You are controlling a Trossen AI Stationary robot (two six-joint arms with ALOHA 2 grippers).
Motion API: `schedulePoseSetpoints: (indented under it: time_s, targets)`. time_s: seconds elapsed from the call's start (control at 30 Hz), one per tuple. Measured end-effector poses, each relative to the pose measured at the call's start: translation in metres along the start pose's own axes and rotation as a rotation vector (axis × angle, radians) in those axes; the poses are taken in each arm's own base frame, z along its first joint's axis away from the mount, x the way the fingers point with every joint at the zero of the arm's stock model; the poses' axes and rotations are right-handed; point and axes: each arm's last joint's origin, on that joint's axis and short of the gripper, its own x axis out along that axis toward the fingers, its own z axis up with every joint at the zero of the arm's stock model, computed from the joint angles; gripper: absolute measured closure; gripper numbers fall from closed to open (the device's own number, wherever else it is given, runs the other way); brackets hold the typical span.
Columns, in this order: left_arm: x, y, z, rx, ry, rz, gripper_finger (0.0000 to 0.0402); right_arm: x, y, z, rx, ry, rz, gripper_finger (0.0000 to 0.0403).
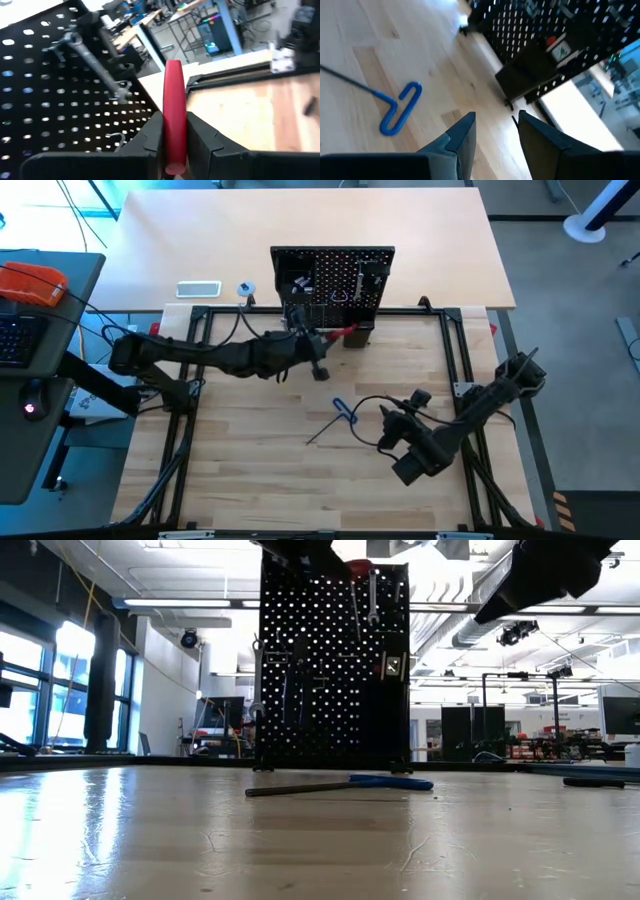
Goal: Hang tools onto peg board
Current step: Hang the allen wrench on the pegboard
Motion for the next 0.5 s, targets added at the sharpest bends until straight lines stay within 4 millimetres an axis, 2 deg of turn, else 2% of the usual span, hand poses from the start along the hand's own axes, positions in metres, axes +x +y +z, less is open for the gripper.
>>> schedulePoseSetpoints:
  time_s: [0.23, 0.5]
  targets:
    - [-0.018, -0.021, 0.000, 0.066, 0.064, -0.109, 0.0358, -0.021, -0.008, 0.007, 0.027, -0.130, -0.007, 0.0263]
    - [-0.039, -0.034, 0.005, 0.090, 0.044, -0.318, 0.0358, -0.052, -0.056, 0.036, 0.170, -0.304, 0.046, 0.0263]
